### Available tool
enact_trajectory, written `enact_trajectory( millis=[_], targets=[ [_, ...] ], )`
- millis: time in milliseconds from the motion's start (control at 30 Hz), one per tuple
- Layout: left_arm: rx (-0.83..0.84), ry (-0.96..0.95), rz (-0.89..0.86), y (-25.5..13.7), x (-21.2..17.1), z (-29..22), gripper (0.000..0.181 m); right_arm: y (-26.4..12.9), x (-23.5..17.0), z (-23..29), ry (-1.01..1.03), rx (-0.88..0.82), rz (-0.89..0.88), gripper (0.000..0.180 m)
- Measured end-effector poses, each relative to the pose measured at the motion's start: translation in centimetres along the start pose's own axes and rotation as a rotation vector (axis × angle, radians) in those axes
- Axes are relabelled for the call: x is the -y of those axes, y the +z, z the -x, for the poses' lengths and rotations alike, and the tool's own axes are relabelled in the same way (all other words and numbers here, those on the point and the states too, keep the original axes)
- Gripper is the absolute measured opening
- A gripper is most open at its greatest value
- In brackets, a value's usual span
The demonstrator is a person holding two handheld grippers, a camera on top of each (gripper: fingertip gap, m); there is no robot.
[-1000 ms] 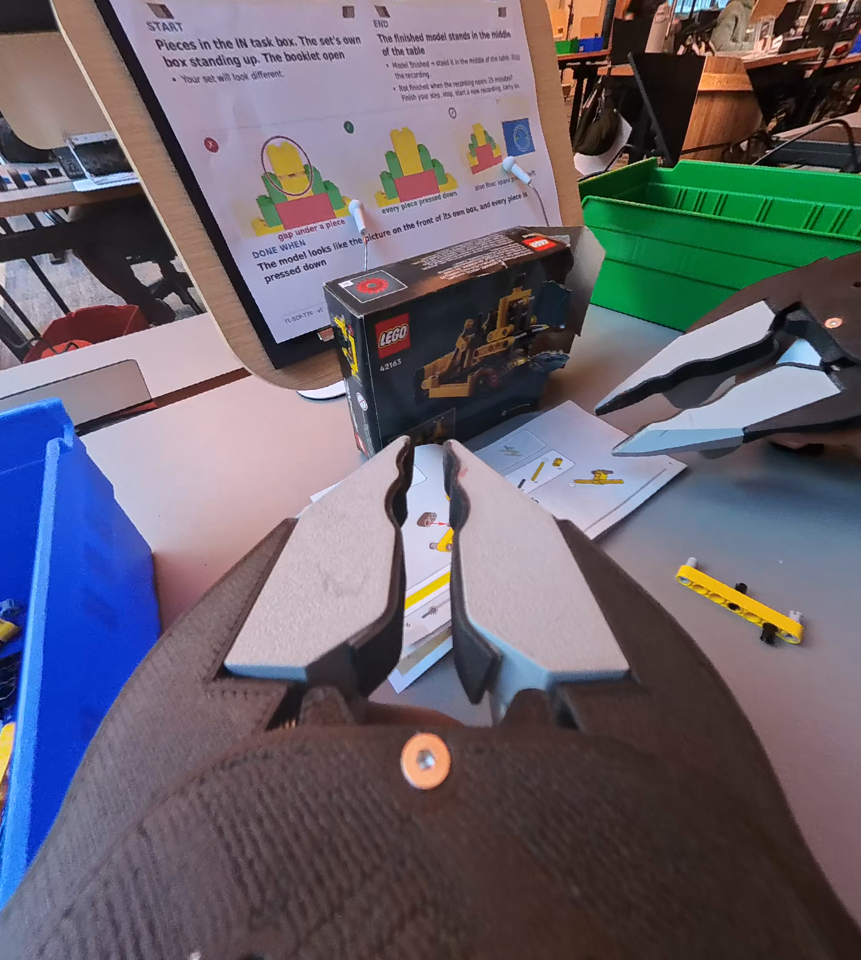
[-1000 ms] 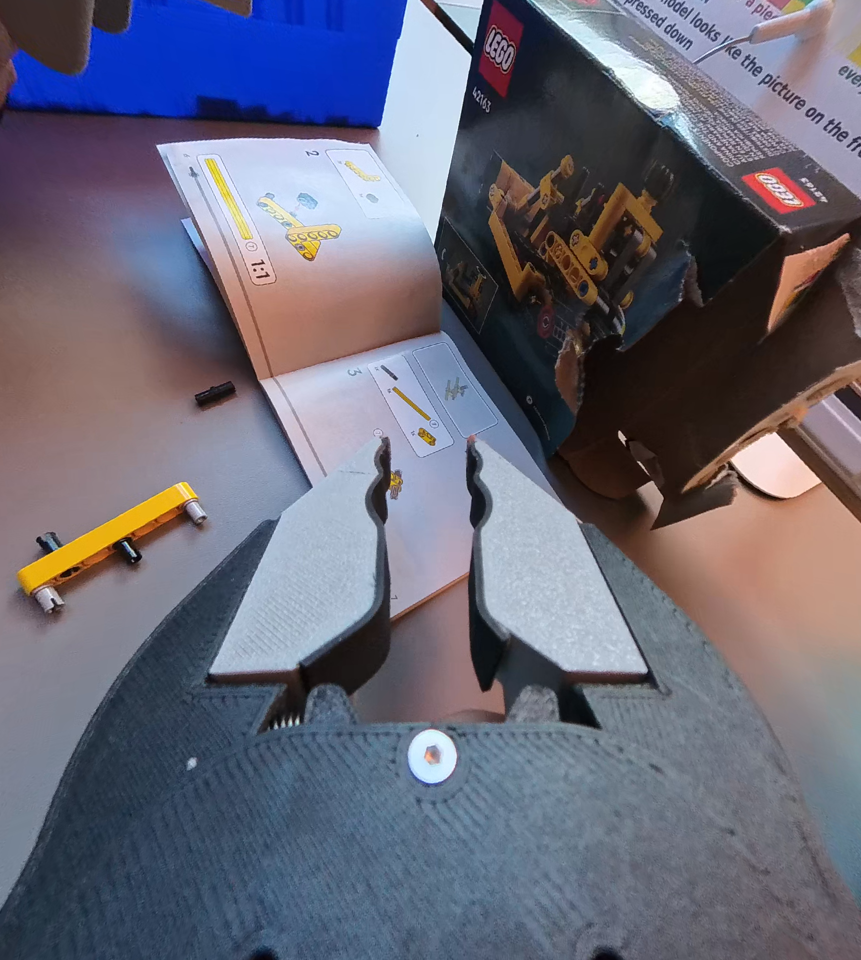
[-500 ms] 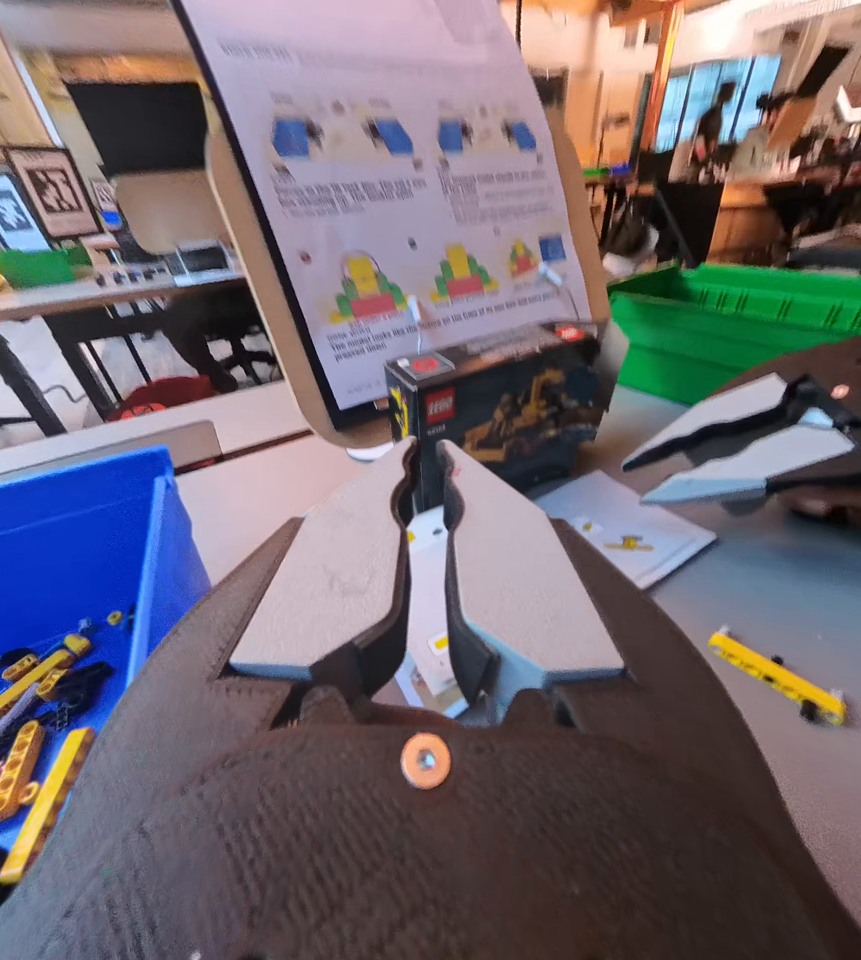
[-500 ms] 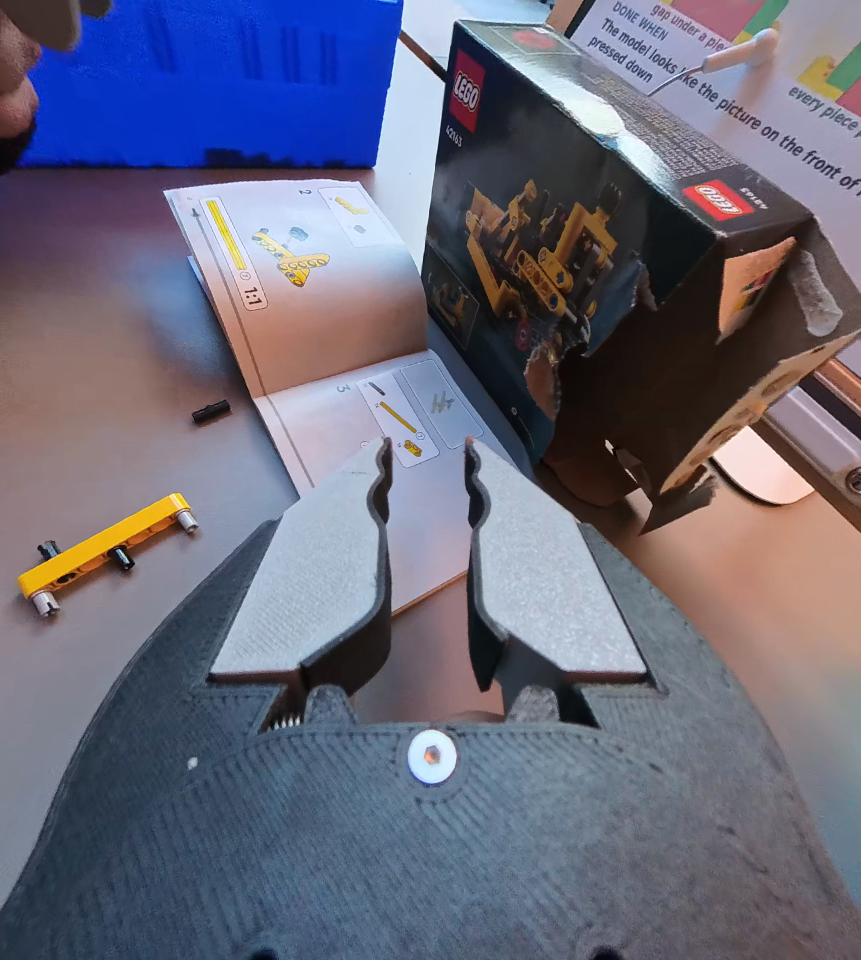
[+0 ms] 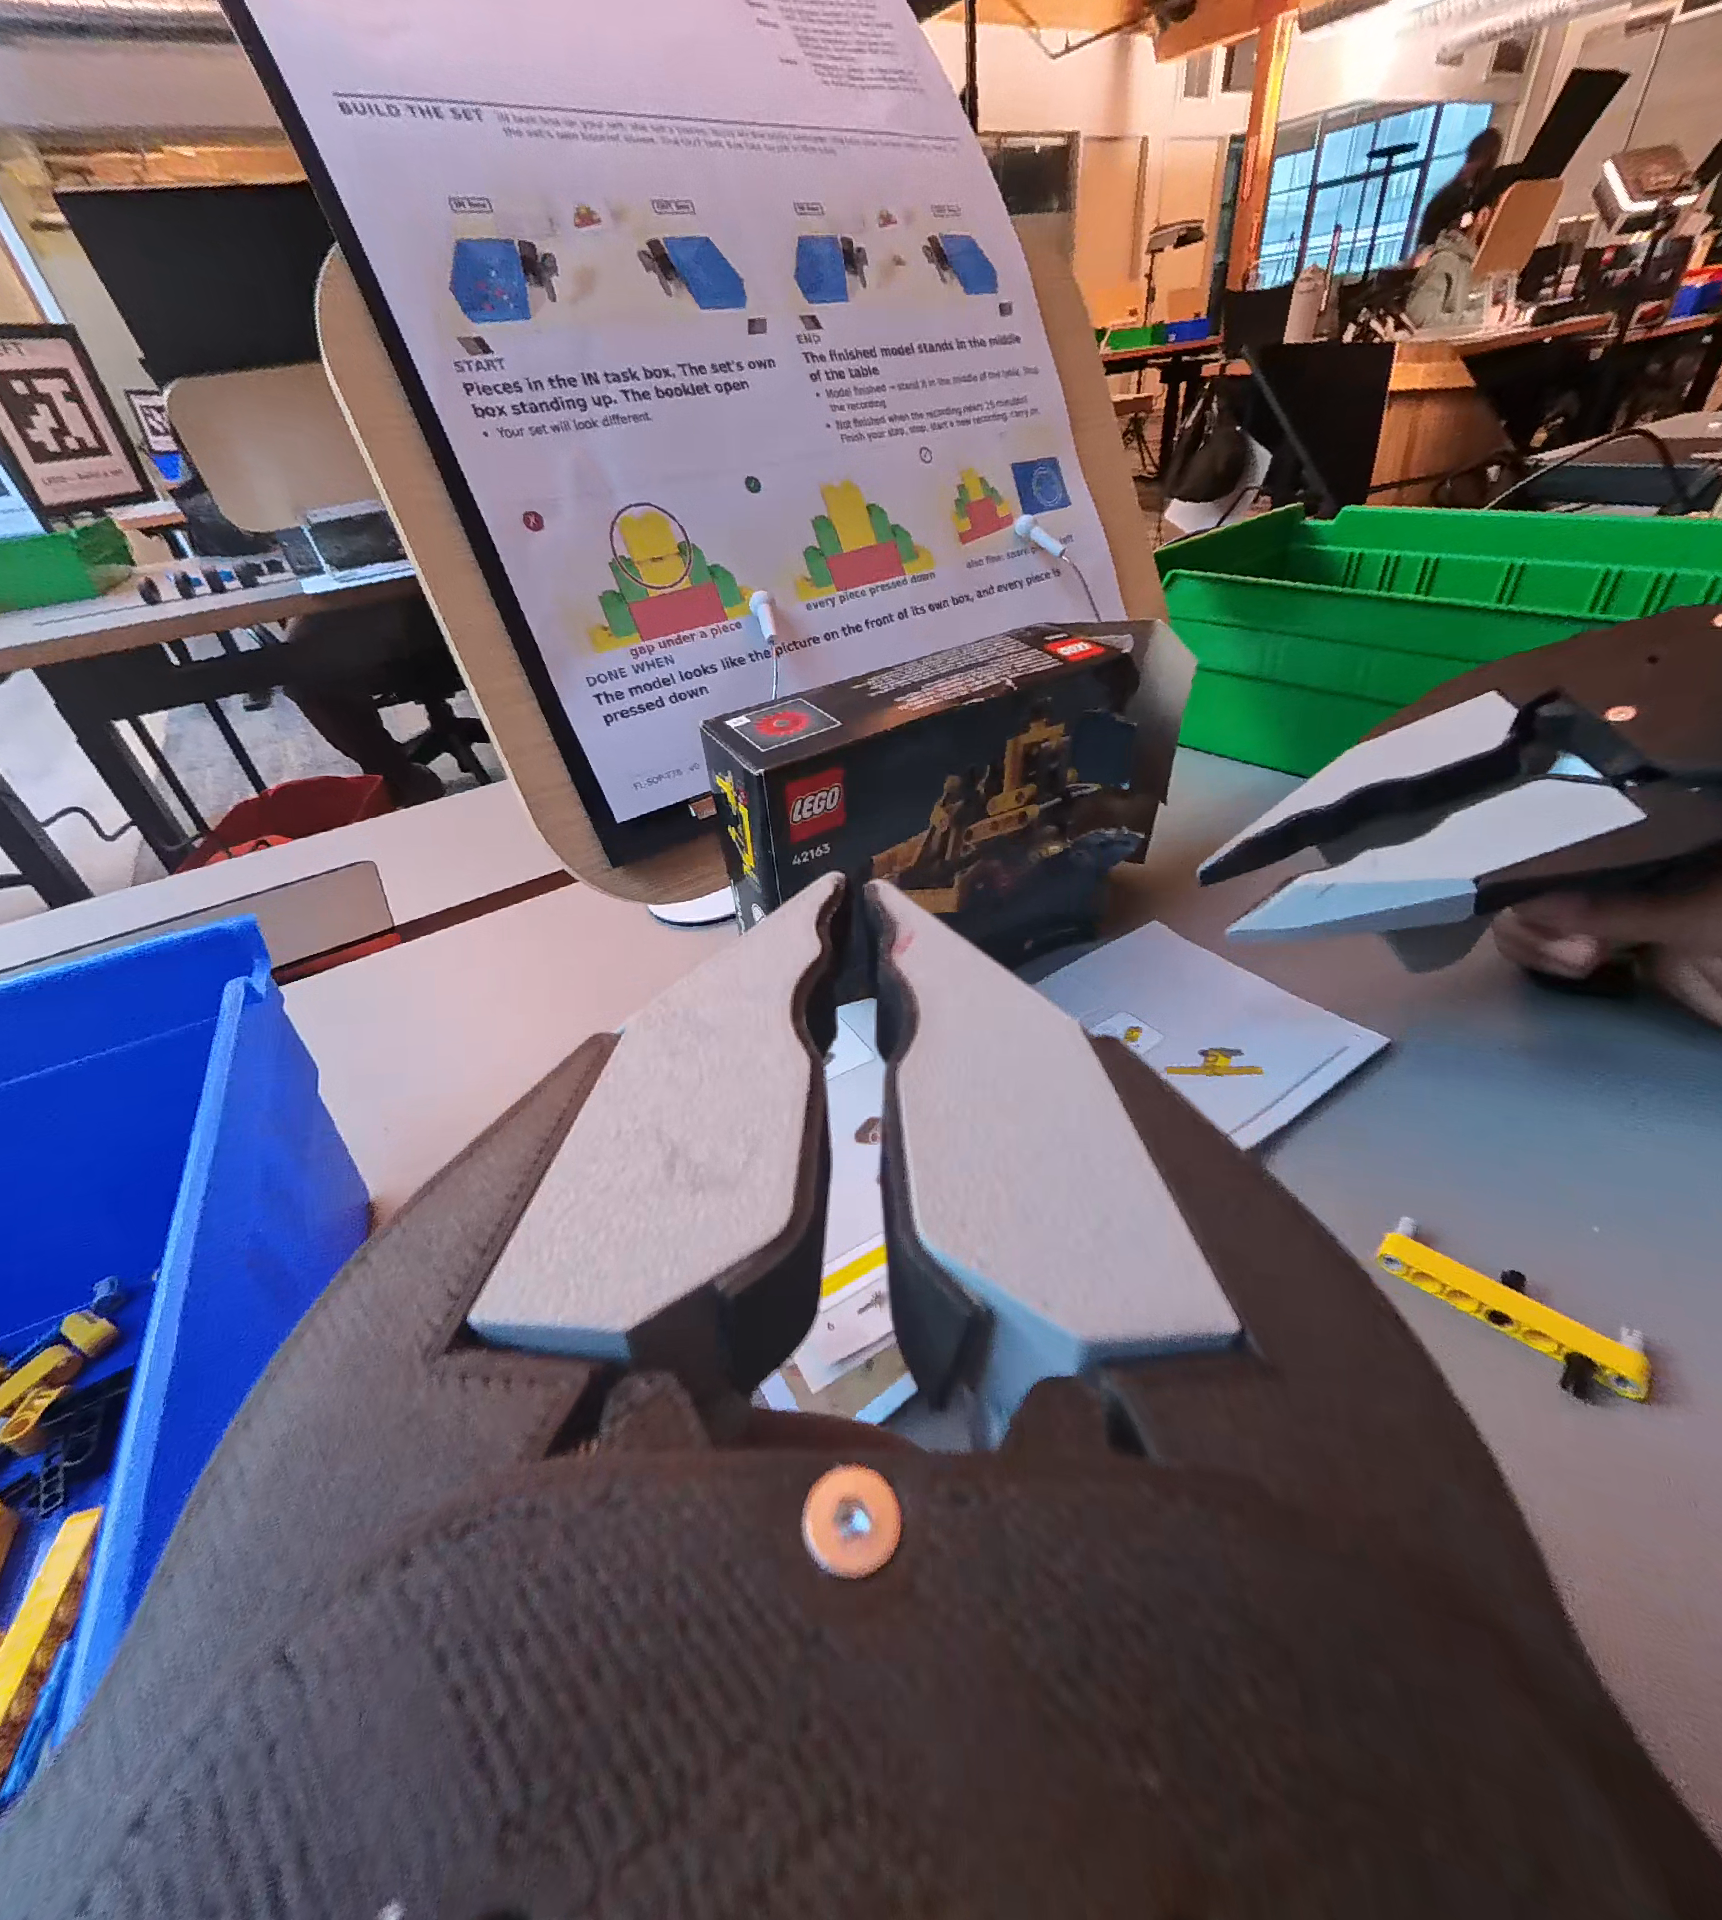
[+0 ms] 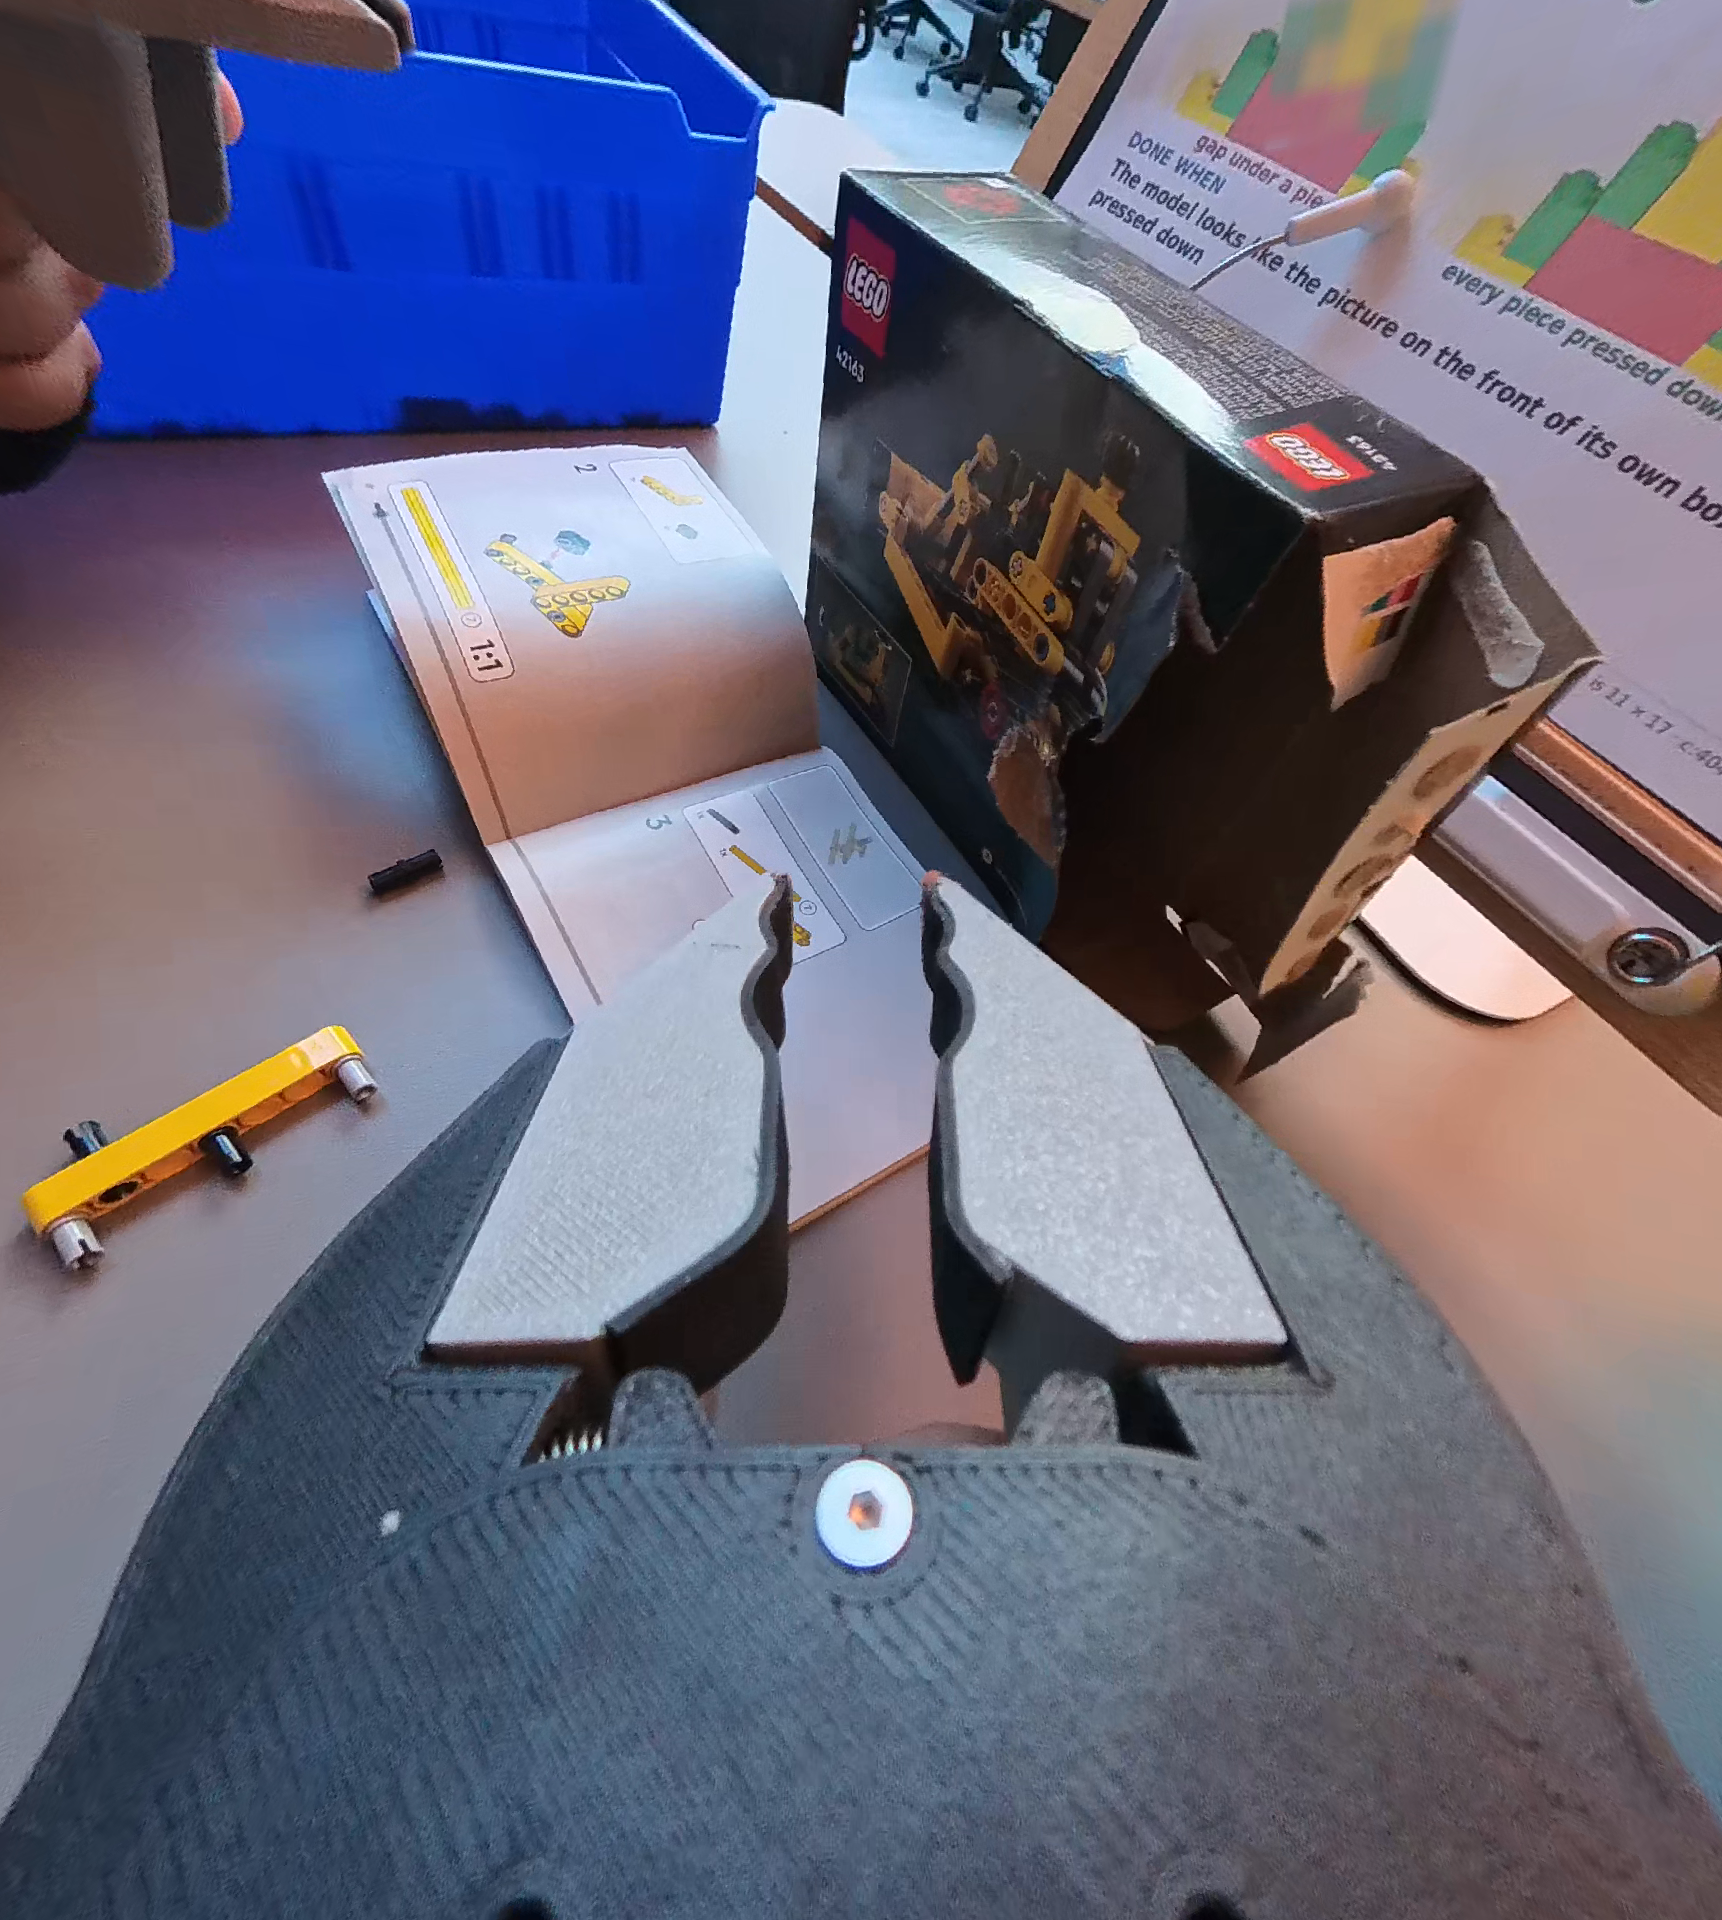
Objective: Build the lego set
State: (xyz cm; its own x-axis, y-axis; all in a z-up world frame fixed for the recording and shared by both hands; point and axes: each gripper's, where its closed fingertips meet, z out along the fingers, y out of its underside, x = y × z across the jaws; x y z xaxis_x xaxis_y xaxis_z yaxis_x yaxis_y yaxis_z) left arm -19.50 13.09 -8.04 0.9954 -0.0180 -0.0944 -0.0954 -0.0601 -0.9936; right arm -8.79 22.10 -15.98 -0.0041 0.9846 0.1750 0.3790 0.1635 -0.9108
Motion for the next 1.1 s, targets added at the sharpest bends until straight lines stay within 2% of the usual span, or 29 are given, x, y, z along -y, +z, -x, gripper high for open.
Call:
enact_trajectory(
  millis=[500,667,833,933,1000,1100],
  targets=[
    [-0.038,0.021,0.010,0.1,-0.2,-1.5,0.000,-0.4,0.4,-0.3,0.024,-0.004,-0.034,0.021],
    [-0.068,0.027,0.001,0.1,0.0,-2.4,0.006,-0.8,0.4,-0.3,0.010,-0.022,-0.040,0.021],
    [-0.203,0.017,0.017,0.2,-1.0,-5.2,0.019,-1.1,0.7,0.4,0.038,0.000,-0.059,0.018],
    [-0.317,0.020,0.020,-0.2,-1.5,-7.6,0.020,-1.2,0.8,1.8,0.045,0.074,-0.059,0.000],
    [-0.388,0.012,0.026,-0.5,-1.9,-9.2,0.020,-1.2,0.9,2.2,0.041,0.083,-0.059,0.003],
    [-0.502,-0.026,0.045,-1.1,-2.4,-11.5,0.020,-1.0,0.8,1.9,0.014,0.044,-0.050,0.020]
  ],
)
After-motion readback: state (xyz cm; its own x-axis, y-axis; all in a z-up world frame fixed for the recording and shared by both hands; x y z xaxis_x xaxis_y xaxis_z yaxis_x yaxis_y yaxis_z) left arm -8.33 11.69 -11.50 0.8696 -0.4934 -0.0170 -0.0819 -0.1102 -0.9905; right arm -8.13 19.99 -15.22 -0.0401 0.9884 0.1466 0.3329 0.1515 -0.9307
